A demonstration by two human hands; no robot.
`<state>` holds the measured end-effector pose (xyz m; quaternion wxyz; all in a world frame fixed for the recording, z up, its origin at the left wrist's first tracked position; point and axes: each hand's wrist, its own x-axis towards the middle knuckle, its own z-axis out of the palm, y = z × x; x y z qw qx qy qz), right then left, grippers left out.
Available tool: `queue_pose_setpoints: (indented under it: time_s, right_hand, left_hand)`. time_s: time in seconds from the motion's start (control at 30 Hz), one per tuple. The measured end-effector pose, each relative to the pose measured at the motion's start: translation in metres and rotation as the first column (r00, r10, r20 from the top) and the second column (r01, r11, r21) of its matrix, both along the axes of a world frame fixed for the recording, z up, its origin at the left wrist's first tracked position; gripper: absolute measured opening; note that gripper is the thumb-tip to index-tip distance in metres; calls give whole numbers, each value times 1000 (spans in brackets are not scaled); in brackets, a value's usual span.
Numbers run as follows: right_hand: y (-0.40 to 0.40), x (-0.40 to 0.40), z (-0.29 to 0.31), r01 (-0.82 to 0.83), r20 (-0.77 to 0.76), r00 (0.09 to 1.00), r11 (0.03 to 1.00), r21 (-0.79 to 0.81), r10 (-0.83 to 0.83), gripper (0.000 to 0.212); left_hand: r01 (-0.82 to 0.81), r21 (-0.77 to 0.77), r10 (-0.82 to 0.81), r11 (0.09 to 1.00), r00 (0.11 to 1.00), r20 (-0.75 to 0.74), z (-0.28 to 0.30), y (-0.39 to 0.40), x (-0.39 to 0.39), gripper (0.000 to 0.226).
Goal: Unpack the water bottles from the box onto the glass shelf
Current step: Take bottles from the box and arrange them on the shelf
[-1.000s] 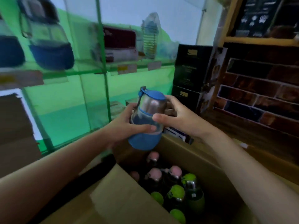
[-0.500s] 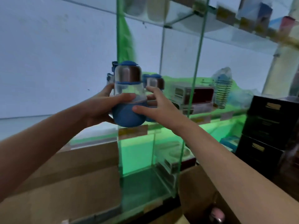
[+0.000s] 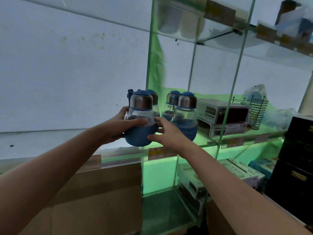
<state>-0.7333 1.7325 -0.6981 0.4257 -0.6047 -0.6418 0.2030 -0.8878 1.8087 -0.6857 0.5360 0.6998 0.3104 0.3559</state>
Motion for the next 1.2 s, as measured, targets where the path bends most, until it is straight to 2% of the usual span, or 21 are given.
queue_pose_setpoints:
  time_s: [0.03, 0.1, 0.13, 0.17, 0.23, 0.27, 0.37, 0.43, 0.63, 0.77, 0.97, 1.1, 1.2]
  right_hand:
    - [-3, 0, 1, 0, 1, 1000, 1000, 1, 0, 64]
    - [-11, 1, 3, 10, -2, 1000, 1000, 21, -10, 65]
    - [-16, 2, 4, 18, -2, 1000, 999, 38, -18, 65]
    - [-22, 4, 5, 26, -5, 1000, 998, 54, -25, 65]
    - [-35, 12, 7, 46, -22, 999, 995, 85, -45, 65]
    - [-44, 17, 7, 55, -34, 998, 994, 99, -52, 65]
    - [-68, 37, 1, 84, -89, 993, 989, 122, -73, 64]
    - [-88, 54, -10, 111, -154, 984, 986, 127, -91, 61]
    - [-149, 111, -60, 233, -284, 937, 970, 72, -204, 56]
    - [-186, 145, -92, 312, -272, 916, 950, 22, -295, 56]
    - [-231, 183, -127, 395, -255, 884, 918, -44, -393, 59]
    - [-256, 208, -158, 432, -162, 880, 894, -119, -447, 53]
    - [-280, 226, -184, 484, -41, 863, 848, -215, -503, 52]
  left_hand:
    - [-16, 2, 16, 1000, 999, -34, 1, -1, -1, 78]
    - [-109, 37, 112, 993, 990, -82, 2, -5, -3, 112]
    - [-200, 84, 207, 976, 974, -96, 4, -9, -4, 125]
    - [-307, 141, 321, 941, 943, -89, 5, -13, -4, 129]
    - [-485, 243, 504, 840, 864, -16, 11, -22, -3, 112]
    - [-510, 261, 521, 820, 853, 31, 14, -30, -2, 99]
    - [-392, 232, 370, 890, 919, 133, 23, -56, 13, 69]
    - [-306, 238, 283, 922, 951, 123, 21, -81, 32, 57]
    - [-31, 119, 34, 992, 999, -18, -29, -132, 110, 54]
    - [74, 0, -74, 997, 997, -9, -68, -160, 165, 51]
    - [139, -106, -137, 985, 990, 28, -119, -194, 230, 48]
    - [168, -187, -163, 968, 986, 45, -169, -214, 260, 45]
    - [213, -213, -229, 954, 972, -53, -202, -229, 276, 37]
